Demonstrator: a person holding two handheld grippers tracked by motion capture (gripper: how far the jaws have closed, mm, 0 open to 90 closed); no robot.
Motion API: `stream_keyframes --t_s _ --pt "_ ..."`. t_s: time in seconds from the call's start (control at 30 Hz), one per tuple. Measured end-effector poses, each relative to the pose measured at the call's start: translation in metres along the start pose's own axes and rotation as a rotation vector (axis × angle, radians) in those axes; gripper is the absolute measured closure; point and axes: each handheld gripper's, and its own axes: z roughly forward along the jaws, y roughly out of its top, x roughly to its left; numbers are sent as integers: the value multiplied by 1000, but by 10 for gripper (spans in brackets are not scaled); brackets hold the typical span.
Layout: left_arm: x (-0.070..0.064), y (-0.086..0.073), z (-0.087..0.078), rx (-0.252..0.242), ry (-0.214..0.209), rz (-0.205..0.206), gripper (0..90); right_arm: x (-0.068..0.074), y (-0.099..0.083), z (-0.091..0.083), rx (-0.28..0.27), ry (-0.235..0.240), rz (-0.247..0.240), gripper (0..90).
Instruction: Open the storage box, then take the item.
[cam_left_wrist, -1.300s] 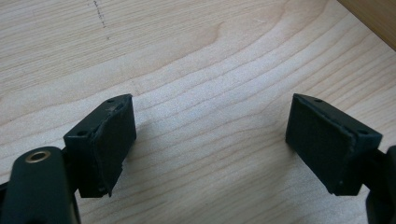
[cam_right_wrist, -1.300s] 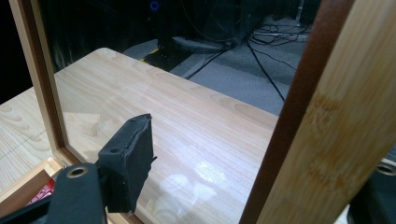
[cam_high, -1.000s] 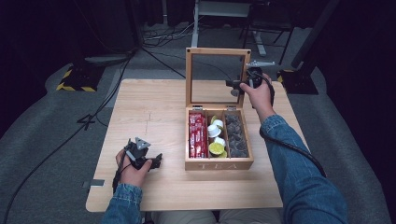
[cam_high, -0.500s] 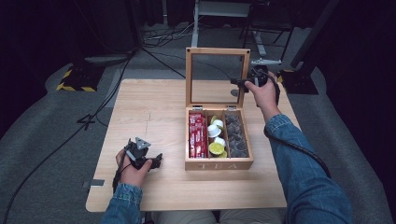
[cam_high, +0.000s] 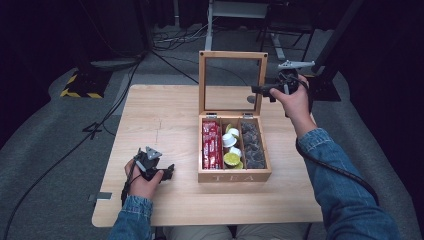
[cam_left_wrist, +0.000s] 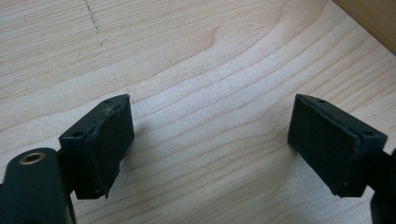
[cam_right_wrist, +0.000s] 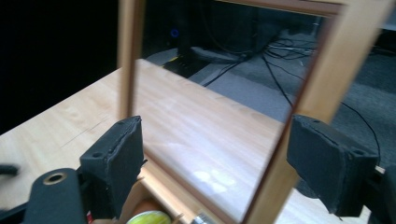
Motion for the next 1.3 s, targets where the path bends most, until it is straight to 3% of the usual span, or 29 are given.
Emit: stream_keyframes --t_s 0.23,0.47,0.53,0.7,0.9,1.07,1.3 --pt "0 0 0 -1 0 -3 146 36 2 -10 -5 62 -69 201" --pt "0 0 0 -2 -1 -2 146 67 1 -10 -4 143 -113 299" --pt "0 0 0 -2 -2 1 147 73 1 -8 -9 153 -121 307" --pt "-1 -1 -1 -2 -5 1 147 85 -2 -2 53 187 -141 421" --pt "-1 -1 -1 -3 -4 0 147 99 -12 11 61 209 -150 445" --pt "-1 -1 -1 -3 -4 0 146 111 -18 21 91 205 -233 455" --pt "0 -1 -1 -4 -4 0 147 123 -35 40 196 223 -183 459"
